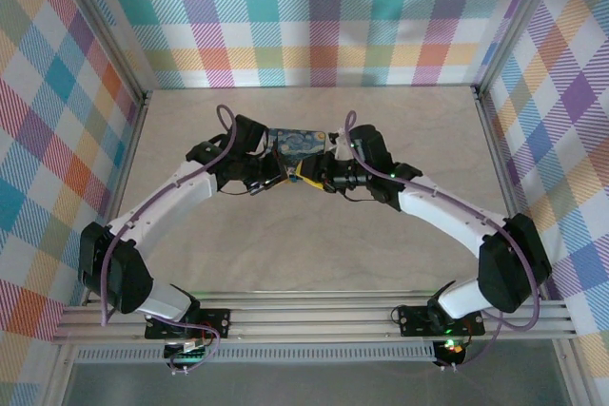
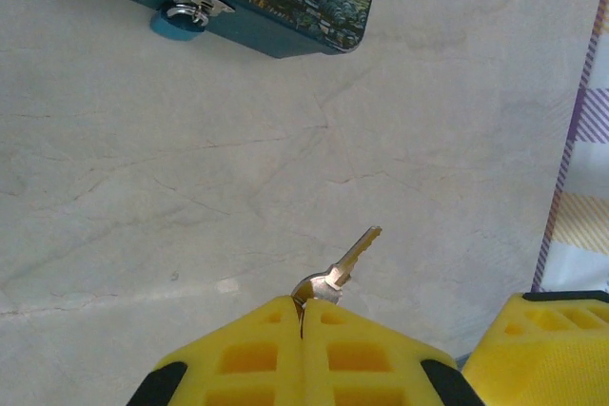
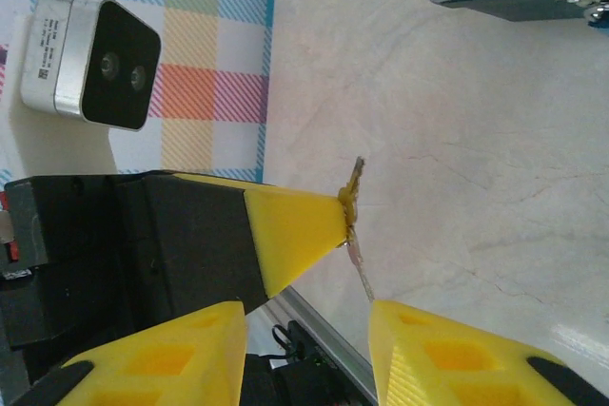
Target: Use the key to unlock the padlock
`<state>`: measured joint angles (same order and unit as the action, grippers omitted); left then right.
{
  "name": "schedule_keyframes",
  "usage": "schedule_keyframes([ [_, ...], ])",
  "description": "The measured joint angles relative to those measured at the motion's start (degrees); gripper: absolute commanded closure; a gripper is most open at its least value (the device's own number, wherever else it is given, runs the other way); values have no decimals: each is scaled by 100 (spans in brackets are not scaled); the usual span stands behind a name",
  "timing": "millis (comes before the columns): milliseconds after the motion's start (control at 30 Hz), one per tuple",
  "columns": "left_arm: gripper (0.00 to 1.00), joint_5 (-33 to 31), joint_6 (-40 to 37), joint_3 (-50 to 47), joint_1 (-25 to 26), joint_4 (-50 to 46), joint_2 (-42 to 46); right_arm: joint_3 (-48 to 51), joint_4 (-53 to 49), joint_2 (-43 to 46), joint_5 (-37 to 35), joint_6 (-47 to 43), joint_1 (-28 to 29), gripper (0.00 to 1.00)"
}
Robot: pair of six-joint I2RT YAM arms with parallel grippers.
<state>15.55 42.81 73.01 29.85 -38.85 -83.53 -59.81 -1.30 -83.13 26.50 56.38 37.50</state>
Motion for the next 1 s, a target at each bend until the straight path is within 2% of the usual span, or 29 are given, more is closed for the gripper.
schedule_keyframes([
  [267, 100, 46, 138, 2, -2, 2, 170, -470, -203, -442, 232, -227, 120, 65],
  [533, 100, 260, 155, 114, -111, -55, 170, -654, -345, -457, 162, -380, 188, 66],
  [633, 100, 337, 151, 116, -129, -70, 170, -658, -363, -457, 155, -431, 192, 61],
  [900, 100, 546, -243, 380, -166, -455, 24, -660, -426, -457, 98, -476, 212, 62],
  [1000, 100, 675, -575, 555, -201, -662, -83, -575, -378, -446, 0, -393, 225, 59],
])
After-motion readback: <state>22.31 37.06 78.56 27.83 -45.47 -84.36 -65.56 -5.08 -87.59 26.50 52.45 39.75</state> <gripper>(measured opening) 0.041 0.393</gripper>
